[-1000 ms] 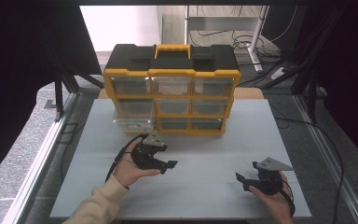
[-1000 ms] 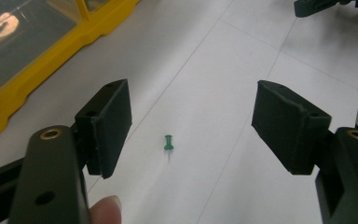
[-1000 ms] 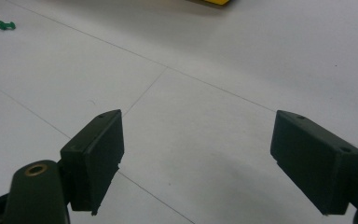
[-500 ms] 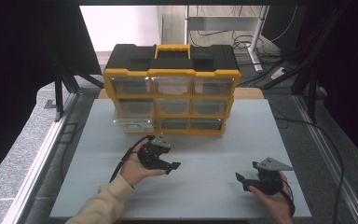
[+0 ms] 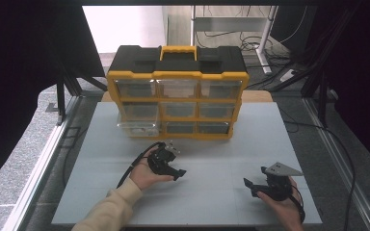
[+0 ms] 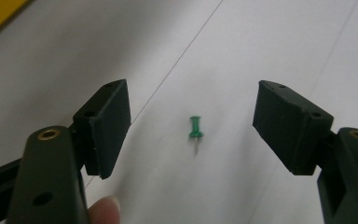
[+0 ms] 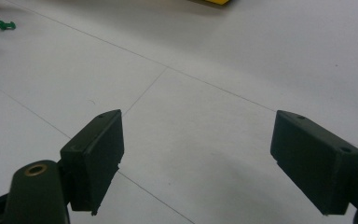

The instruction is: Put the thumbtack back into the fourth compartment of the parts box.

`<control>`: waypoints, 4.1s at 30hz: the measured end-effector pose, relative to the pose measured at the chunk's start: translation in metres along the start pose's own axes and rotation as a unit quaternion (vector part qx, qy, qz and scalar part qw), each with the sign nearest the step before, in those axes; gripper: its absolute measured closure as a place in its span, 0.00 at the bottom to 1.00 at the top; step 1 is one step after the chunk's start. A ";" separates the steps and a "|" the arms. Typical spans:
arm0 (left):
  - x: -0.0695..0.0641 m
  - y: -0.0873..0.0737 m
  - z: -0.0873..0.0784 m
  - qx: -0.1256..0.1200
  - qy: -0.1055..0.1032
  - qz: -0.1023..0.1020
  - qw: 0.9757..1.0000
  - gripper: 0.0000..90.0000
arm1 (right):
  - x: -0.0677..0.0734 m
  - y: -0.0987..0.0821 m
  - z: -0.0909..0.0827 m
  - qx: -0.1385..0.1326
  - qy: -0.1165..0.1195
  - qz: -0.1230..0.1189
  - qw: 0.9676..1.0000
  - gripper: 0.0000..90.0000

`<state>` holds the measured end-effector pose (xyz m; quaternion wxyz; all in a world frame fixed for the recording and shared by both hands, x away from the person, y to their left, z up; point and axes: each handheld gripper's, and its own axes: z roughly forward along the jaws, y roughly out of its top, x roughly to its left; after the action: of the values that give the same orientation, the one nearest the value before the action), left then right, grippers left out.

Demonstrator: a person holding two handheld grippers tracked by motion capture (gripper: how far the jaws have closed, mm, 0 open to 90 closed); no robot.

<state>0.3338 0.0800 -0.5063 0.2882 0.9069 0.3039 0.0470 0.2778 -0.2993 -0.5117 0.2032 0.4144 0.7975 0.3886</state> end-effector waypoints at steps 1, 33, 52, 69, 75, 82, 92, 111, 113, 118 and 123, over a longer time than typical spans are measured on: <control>0.001 -0.001 0.002 0.003 0.000 -0.003 1.000 0.31 | 0.000 0.000 0.000 0.000 0.000 -0.001 1.000 0.19; -0.008 -0.002 0.012 0.030 0.007 0.020 0.999 0.92 | 0.000 0.000 0.000 0.000 -0.001 -0.001 1.000 0.20; -0.001 -0.004 -0.039 -0.069 -0.031 -0.013 0.997 0.92 | -0.003 0.000 0.001 -0.001 0.004 0.007 1.000 0.19; -0.009 0.001 -0.077 -0.140 -0.030 -0.012 0.990 0.93 | -0.004 -0.001 -0.001 -0.004 0.001 0.006 1.000 0.20; -0.009 0.001 -0.095 -0.163 -0.022 -0.011 0.986 0.93 | -0.003 -0.001 0.000 -0.003 0.003 0.004 1.000 0.20; -0.002 -0.001 -0.122 -0.197 -0.016 -0.018 0.980 0.93 | -0.003 -0.001 -0.001 -0.003 0.004 0.004 1.000 0.20; 0.003 0.002 -0.148 -0.220 -0.006 -0.021 0.975 0.93 | 0.000 -0.001 -0.001 -0.001 -0.003 0.000 1.000 0.20; 0.031 0.020 -0.178 -0.244 0.026 -0.039 0.969 0.93 | -0.002 -0.001 -0.003 -0.003 -0.004 0.000 1.000 0.20; 0.038 0.020 -0.182 -0.248 0.034 -0.046 0.967 0.93 | -0.002 -0.001 -0.003 -0.003 -0.004 0.001 1.000 0.20; 0.053 0.020 -0.189 -0.256 0.045 -0.066 0.963 0.93 | -0.002 -0.001 -0.003 -0.003 -0.004 0.001 1.000 0.20; 0.067 0.023 -0.190 -0.244 0.066 -0.075 0.965 0.93 | -0.002 -0.001 -0.002 -0.003 -0.002 0.001 1.000 0.20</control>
<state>0.3510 0.1975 -0.3419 0.4829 0.7785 0.3684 0.1581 0.2773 -0.3021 -0.5110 0.2058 0.4158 0.7953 0.3901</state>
